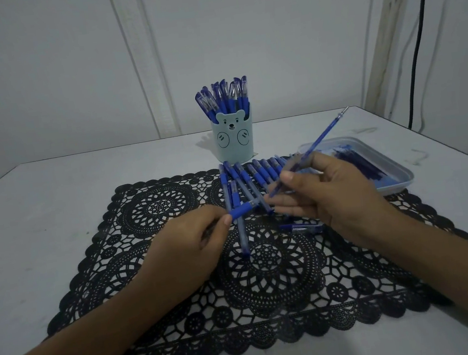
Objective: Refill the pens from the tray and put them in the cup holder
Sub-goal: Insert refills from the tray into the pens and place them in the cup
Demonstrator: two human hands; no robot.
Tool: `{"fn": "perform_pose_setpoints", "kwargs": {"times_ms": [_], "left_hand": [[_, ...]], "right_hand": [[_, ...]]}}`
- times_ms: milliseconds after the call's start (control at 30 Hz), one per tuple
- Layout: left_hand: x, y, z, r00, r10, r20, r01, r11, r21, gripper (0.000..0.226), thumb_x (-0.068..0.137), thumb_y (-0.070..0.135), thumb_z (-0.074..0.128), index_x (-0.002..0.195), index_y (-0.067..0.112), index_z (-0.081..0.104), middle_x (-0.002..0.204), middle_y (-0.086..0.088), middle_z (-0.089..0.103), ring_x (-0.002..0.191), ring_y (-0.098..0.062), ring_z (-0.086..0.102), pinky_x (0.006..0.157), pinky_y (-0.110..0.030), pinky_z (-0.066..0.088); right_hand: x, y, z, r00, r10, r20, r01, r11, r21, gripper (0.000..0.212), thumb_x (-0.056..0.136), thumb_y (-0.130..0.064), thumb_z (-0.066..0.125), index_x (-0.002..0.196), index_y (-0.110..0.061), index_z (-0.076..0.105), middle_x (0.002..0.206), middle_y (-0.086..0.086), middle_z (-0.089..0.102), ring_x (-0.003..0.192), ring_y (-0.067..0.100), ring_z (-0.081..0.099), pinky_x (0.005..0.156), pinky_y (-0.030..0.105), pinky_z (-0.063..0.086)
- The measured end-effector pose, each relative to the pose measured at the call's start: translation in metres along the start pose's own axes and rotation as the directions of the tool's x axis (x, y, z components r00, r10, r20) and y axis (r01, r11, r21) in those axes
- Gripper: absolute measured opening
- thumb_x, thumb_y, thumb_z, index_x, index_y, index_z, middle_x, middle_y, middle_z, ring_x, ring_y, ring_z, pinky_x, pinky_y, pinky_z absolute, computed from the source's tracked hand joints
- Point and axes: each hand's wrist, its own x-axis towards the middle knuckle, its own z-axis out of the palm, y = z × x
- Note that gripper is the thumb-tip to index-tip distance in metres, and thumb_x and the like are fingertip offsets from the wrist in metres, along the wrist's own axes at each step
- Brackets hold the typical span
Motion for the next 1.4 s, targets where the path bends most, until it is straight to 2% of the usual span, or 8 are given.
{"fn": "perform_pose_setpoints", "kwargs": {"times_ms": [167,400,567,767,833,1000,1233,1400], "left_hand": [[-0.001,-0.001,0.0,0.995,0.104,0.002,-0.104,0.994,0.031,0.029,0.092,0.034,0.04,0.095,0.017,0.064,0.066,0.02,0.049,0.055,0.005,0.045,0.052,-0.005,0.032],[-0.002,0.001,0.001,0.982,0.188,0.007,-0.188,0.981,0.05,0.028,0.093,0.033,0.04,0.098,0.019,0.063,0.074,0.029,0.044,0.06,0.008,0.044,0.056,-0.01,0.037],[-0.001,0.0,0.001,0.983,0.18,-0.014,-0.18,0.983,0.027,0.028,0.093,0.031,0.04,0.096,0.017,0.063,0.068,0.022,0.047,0.057,0.002,0.046,0.053,-0.011,0.037],[0.001,0.005,-0.002,0.984,0.174,-0.026,-0.176,0.982,-0.068,0.016,0.091,0.029,0.039,0.085,0.043,0.046,0.057,0.02,0.047,0.049,0.007,0.045,0.049,-0.002,0.031],[0.001,0.007,-0.003,0.986,0.163,-0.025,-0.165,0.981,-0.1,0.019,0.09,0.029,0.039,0.08,0.044,0.045,0.055,0.018,0.048,0.048,0.006,0.044,0.049,-0.002,0.03],[0.0,0.006,-0.004,0.989,0.15,0.004,-0.147,0.977,-0.154,0.02,0.09,0.032,0.037,0.077,0.042,0.047,0.068,0.02,0.056,0.046,0.002,0.044,0.046,-0.005,0.032],[0.0,0.007,-0.004,0.98,0.201,0.005,-0.198,0.972,-0.127,0.019,0.091,0.026,0.039,0.082,0.041,0.045,0.055,0.019,0.047,0.045,0.004,0.043,0.046,-0.003,0.03],[-0.001,0.006,-0.004,0.978,0.203,0.036,-0.198,0.974,-0.112,0.013,0.091,0.025,0.04,0.089,0.029,0.052,0.061,0.013,0.052,0.048,0.0,0.044,0.047,-0.005,0.031]], "right_hand": [[-0.004,0.003,0.005,0.999,-0.038,-0.017,0.038,0.999,0.008,0.022,0.069,-0.017,0.059,0.088,-0.006,0.056,0.075,0.012,0.072,0.07,0.022,0.07,0.063,0.028,0.058],[-0.007,0.004,0.008,1.0,0.006,0.007,-0.006,1.0,0.016,0.014,0.075,-0.017,0.057,0.084,-0.007,0.052,0.075,0.014,0.071,0.066,0.021,0.07,0.057,0.027,0.058],[-0.007,0.002,0.009,0.999,0.029,0.036,-0.031,0.997,0.067,0.013,0.074,-0.019,0.055,0.081,-0.009,0.051,0.075,0.016,0.071,0.067,0.022,0.07,0.057,0.027,0.058],[-0.008,0.001,0.01,0.997,0.025,0.071,-0.034,0.991,0.132,0.012,0.073,-0.017,0.055,0.08,-0.009,0.05,0.076,0.017,0.071,0.068,0.022,0.071,0.059,0.026,0.057],[-0.008,0.001,0.01,0.996,0.027,0.081,-0.039,0.987,0.155,0.011,0.073,-0.016,0.056,0.08,-0.009,0.05,0.077,0.017,0.071,0.069,0.022,0.071,0.058,0.026,0.057],[-0.009,0.001,0.009,0.994,0.021,0.11,-0.039,0.986,0.163,0.01,0.073,-0.015,0.056,0.079,-0.01,0.051,0.08,0.018,0.071,0.071,0.022,0.071,0.061,0.027,0.058],[-0.01,0.001,0.01,0.994,-0.072,0.082,0.065,0.995,0.078,0.012,0.068,-0.014,0.059,0.077,-0.007,0.053,0.073,0.013,0.071,0.065,0.019,0.07,0.058,0.025,0.057],[-0.014,0.009,0.011,0.985,-0.118,0.123,0.129,0.988,-0.085,0.011,0.068,-0.015,0.063,0.076,-0.008,0.06,0.074,0.012,0.071,0.067,0.021,0.07,0.061,0.028,0.058]]}}
